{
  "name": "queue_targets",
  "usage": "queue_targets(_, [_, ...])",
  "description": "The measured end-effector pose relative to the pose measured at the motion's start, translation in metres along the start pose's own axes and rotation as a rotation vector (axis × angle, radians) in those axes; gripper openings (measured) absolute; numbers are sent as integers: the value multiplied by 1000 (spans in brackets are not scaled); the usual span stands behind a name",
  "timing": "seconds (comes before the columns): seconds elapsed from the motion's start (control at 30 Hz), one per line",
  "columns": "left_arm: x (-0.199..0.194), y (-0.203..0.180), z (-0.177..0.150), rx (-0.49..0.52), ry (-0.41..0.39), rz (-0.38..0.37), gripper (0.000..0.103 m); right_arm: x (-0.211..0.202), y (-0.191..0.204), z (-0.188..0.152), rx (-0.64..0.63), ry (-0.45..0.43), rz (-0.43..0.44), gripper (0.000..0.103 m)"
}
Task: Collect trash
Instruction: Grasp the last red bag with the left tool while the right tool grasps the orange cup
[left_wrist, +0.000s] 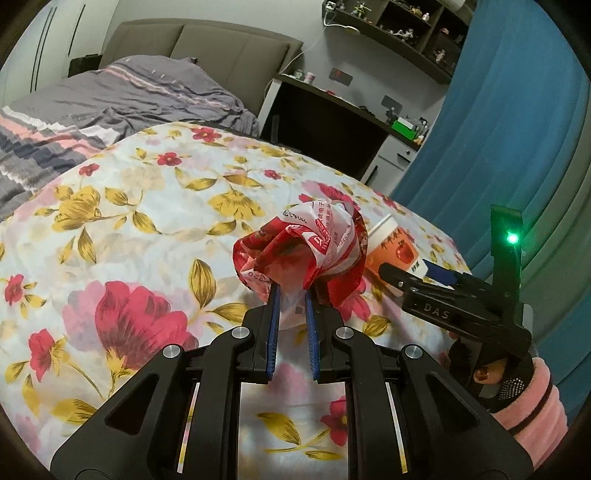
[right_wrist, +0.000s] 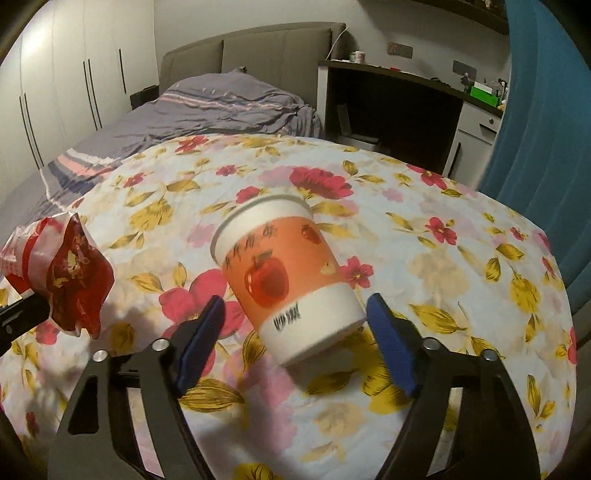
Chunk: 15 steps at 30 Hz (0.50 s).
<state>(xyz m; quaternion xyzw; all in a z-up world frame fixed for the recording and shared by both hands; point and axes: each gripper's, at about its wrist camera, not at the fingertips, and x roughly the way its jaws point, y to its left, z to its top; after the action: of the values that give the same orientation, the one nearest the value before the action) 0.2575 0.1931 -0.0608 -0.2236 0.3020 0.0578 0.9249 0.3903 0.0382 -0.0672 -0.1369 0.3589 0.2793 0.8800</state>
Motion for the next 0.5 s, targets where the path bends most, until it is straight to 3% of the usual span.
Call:
queue_targets(0.07, [1, 0, -1, -1, 4, -2, 13, 1, 1, -2, -8, 8, 2, 63])
queue_targets(0.5, [5, -2, -2, 9, 5, -8, 13, -32, 9, -16, 7, -53, -36, 60])
